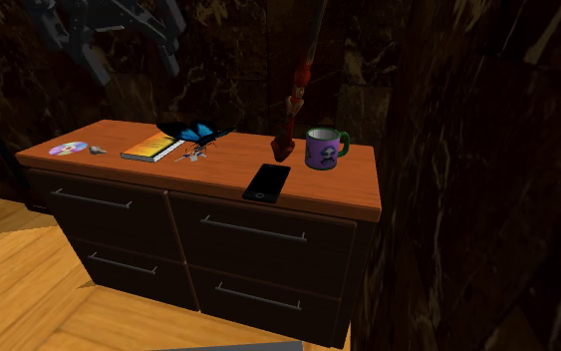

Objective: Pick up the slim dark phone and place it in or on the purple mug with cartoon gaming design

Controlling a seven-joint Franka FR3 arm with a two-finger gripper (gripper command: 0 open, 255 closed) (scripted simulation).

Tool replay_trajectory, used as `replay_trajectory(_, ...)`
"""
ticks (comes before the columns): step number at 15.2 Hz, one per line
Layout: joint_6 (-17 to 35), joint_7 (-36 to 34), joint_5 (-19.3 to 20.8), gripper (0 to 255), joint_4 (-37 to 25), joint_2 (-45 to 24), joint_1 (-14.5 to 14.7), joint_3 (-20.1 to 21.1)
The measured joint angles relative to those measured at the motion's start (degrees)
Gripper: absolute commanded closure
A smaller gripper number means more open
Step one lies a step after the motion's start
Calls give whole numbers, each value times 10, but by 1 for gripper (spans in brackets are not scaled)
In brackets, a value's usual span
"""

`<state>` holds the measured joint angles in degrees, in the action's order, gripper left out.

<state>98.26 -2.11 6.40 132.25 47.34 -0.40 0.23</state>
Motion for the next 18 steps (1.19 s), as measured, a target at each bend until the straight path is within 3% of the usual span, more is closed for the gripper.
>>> replay_trajectory(2,3,-8,6,0,0,-8,-2,10)
replay_trajectory(8,33,-116,91,0,-7,-121,-36,126)
replay_trajectory(13,31,-238,199,0,-36,-258,-76,225)
replay_trajectory(18,-39,-370,330,0,-97,-424,-99,298)
